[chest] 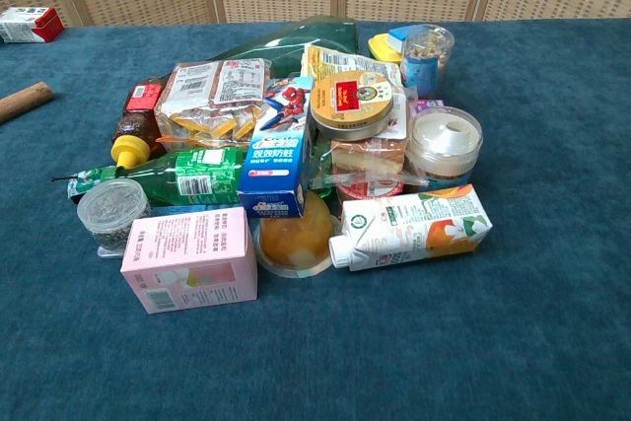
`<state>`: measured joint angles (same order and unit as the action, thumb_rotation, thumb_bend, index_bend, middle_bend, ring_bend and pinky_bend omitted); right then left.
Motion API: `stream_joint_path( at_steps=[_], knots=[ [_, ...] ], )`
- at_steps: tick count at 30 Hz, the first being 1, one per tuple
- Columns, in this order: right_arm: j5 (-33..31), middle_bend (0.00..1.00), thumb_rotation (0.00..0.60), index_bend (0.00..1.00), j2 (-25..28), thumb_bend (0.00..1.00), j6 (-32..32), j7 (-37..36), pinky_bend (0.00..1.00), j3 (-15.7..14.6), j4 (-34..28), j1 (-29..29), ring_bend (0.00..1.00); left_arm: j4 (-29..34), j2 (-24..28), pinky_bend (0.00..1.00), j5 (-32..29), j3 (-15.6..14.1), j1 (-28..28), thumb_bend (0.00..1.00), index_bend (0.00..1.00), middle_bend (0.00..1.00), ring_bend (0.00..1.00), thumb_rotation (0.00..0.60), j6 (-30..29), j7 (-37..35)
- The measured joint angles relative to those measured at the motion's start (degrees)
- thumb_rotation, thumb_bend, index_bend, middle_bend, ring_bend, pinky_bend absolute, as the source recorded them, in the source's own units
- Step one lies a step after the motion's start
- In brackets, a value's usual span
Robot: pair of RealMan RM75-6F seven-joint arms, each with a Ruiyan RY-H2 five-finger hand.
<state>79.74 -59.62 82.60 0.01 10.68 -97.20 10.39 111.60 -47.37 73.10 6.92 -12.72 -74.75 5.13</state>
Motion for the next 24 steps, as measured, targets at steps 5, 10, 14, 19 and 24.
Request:
stream_joint_path(
  at_steps=[5,10,14,19,24],
  knots=[
    [0.05,0.09,0.475,0.02,-0.16,0.11,-0.05,-0.20,0.00,-0.06,-0.13,0.03,0.00,0.10,0.40,0.00,0.23,-0.27,-0.07,0.24,0.27,0.14,0.00,0.600,0.49,-0.40],
    [0.68,0.09,0.476,0.02,-0.17,0.11,0.39,-0.96,0.00,-0.27,-0.16,-0.14,0.00,0.45,0.87,0.00,0.58,-0.33,-0.24,0.24,0.27,0.13,0.00,0.600,0.75,-0.82],
    [1.01,0.09,0.479,0.02,-0.08,0.11,1.09,-1.30,0.00,-0.38,-0.35,-0.54,0.00,0.42,0.76,0.00,0.49,-0.38,-0.79,0.24,0.27,0.11,0.00,0.600,1.47,0.27],
    [1.17,0.09,0.474,0.02,0.49,0.11,1.84,-1.35,0.00,-0.53,-0.99,-1.13,0.00,0.16,-0.48,0.00,0.04,-0.47,-1.91,0.24,0.33,0.10,0.00,0.600,2.35,4.04],
    [1.19,0.09,0.477,0.02,1.33,0.11,2.11,-1.42,0.00,-0.45,-1.76,-1.38,0.00,-0.65,-4.04,0.00,-1.27,-0.31,-3.45,0.24,0.38,0.09,0.00,0.600,2.79,9.23]
  ],
)
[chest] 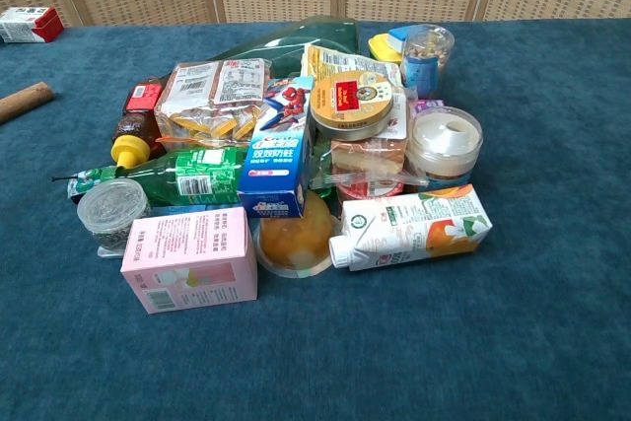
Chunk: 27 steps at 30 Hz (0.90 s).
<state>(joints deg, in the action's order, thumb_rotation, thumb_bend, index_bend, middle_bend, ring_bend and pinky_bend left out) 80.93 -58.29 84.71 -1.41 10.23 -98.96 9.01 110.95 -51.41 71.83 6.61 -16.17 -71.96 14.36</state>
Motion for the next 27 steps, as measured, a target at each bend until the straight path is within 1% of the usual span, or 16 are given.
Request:
stream_joint_path(
  at_steps=[7,15,21,27],
  knots=[
    [-0.28,0.09,0.477,0.01,0.40,0.11,0.05,-0.57,0.00,0.20,-0.28,-0.13,0.00,-1.79,-5.35,0.00,-3.40,-0.03,-3.21,0.23,0.35,0.06,0.00,0.600,2.85,6.66],
    [-0.74,0.09,0.477,0.01,0.50,0.11,0.24,-1.10,0.00,0.16,0.05,-0.56,0.00,-3.90,-9.29,0.00,-6.90,-0.48,-7.13,0.23,0.29,0.00,0.00,0.600,8.30,9.97],
    [-1.10,0.09,0.477,0.01,1.08,0.11,0.71,-1.87,0.00,0.24,0.19,-1.14,0.00,-5.63,-11.96,0.00,-8.89,-0.81,-9.38,0.23,0.32,0.00,0.00,0.600,10.86,10.91],
    [-1.39,0.09,0.480,0.01,1.23,0.11,0.94,-2.70,0.00,0.15,0.52,-1.67,0.00,-7.14,-14.70,0.00,-11.78,-1.41,-11.56,0.23,0.32,0.00,0.00,0.600,13.57,12.40]
  ],
)
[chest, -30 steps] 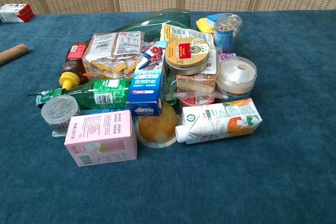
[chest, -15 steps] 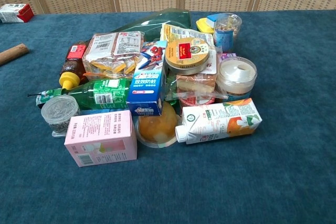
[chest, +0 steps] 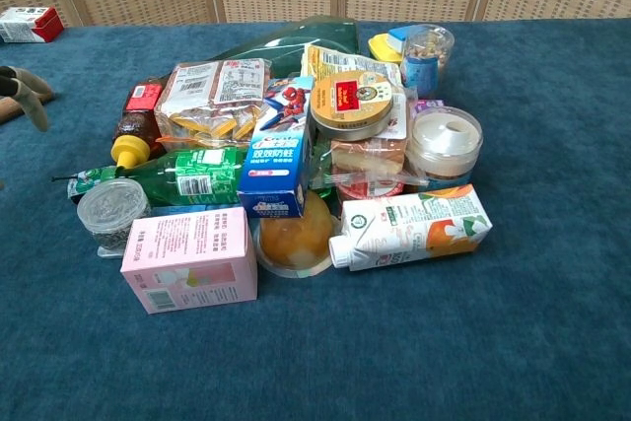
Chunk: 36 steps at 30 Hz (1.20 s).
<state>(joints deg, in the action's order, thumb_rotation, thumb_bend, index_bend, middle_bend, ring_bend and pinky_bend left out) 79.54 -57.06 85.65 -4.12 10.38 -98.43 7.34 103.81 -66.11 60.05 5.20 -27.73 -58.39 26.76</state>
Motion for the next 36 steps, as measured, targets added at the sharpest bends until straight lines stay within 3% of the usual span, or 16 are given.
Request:
stream_joint_path(
  at_steps=[36],
  knots=[
    [-1.26,0.09,0.479,0.01,0.76,0.11,1.35,-3.53,0.00,0.03,1.63,-2.60,0.00,-7.15,-10.20,0.00,-9.22,-0.58,-6.83,0.23,0.32,0.00,0.00,0.600,2.92,0.81]
  ],
)
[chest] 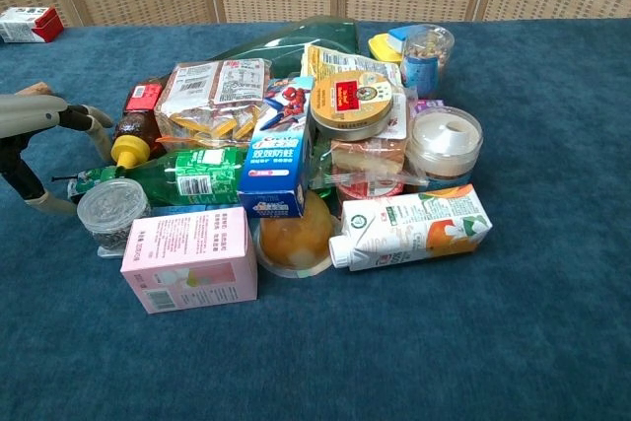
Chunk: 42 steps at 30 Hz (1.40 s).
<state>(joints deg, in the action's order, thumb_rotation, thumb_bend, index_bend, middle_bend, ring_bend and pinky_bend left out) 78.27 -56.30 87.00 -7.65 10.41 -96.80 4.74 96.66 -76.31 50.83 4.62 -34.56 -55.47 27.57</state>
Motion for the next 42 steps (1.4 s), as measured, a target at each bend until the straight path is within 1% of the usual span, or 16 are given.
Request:
stream_joint_path(
  at_steps=[3,5,8,11,17,22,26,32,38,42],
  knots=[
    [-0.01,0.09,0.480,0.01,0.05,0.11,0.22,-0.44,0.00,-0.03,0.21,-0.30,0.00,-0.27,-0.60,0.00,-0.29,-0.05,-0.23,0.23,0.34,0.01,0.00,0.600,-0.17,-0.05],
    [-0.04,0.09,0.479,0.01,0.11,0.11,0.32,-0.72,0.00,-0.03,0.31,-0.47,0.00,-0.48,-1.03,0.00,-0.38,-0.11,-0.31,0.23,0.37,0.04,0.00,0.600,-0.44,-0.05],
    [-0.11,0.09,0.483,0.01,0.24,0.11,0.62,-1.25,0.00,0.02,0.40,-0.78,0.00,-0.90,-1.72,0.00,-0.52,-0.13,-0.35,0.24,0.44,0.11,0.00,0.600,-1.26,0.04],
    [-0.21,0.09,0.479,0.01,0.46,0.11,1.08,-1.92,0.00,0.13,0.43,-1.20,0.00,-1.29,-2.50,0.00,-0.88,-0.15,-0.36,0.25,0.49,0.14,0.00,0.600,-1.92,0.10],
    [-0.09,0.09,0.476,0.01,0.93,0.11,1.88,-2.03,0.00,0.17,0.00,-1.88,0.00,-1.08,-2.48,0.00,-0.35,0.00,-0.11,0.28,0.61,0.22,0.00,0.600,-3.17,-0.60],
    [0.05,0.09,0.480,0.01,0.93,0.11,2.73,-1.29,0.00,0.37,-0.64,-2.21,0.00,0.03,-1.25,0.00,0.04,0.40,0.20,0.30,0.63,0.23,0.00,0.600,-2.82,-2.96],
    [0.17,0.09,0.481,0.01,1.32,0.11,2.57,-1.30,0.00,0.50,-1.17,-2.18,0.00,1.76,1.07,0.00,0.74,1.07,0.55,0.30,0.63,0.23,0.00,0.600,-2.73,-5.19],
    [0.52,0.09,0.479,0.01,1.10,0.11,1.90,-0.98,0.00,0.60,-1.45,-1.62,0.00,6.03,6.18,0.00,3.10,2.80,1.85,0.30,0.63,0.23,0.00,0.600,-4.44,-9.63],
    [0.93,0.09,0.483,0.01,-0.26,0.11,1.59,0.11,0.00,0.58,-1.50,-0.96,0.00,11.09,12.78,0.00,6.84,5.17,3.77,0.30,0.63,0.23,0.00,0.600,-7.52,-14.77],
    [1.54,0.09,0.481,0.01,-1.00,0.11,1.35,-0.66,0.00,0.44,-0.52,-0.74,0.00,14.36,17.71,0.00,9.29,7.47,5.03,0.30,0.63,0.23,0.00,0.600,-9.85,-18.52]
  ],
)
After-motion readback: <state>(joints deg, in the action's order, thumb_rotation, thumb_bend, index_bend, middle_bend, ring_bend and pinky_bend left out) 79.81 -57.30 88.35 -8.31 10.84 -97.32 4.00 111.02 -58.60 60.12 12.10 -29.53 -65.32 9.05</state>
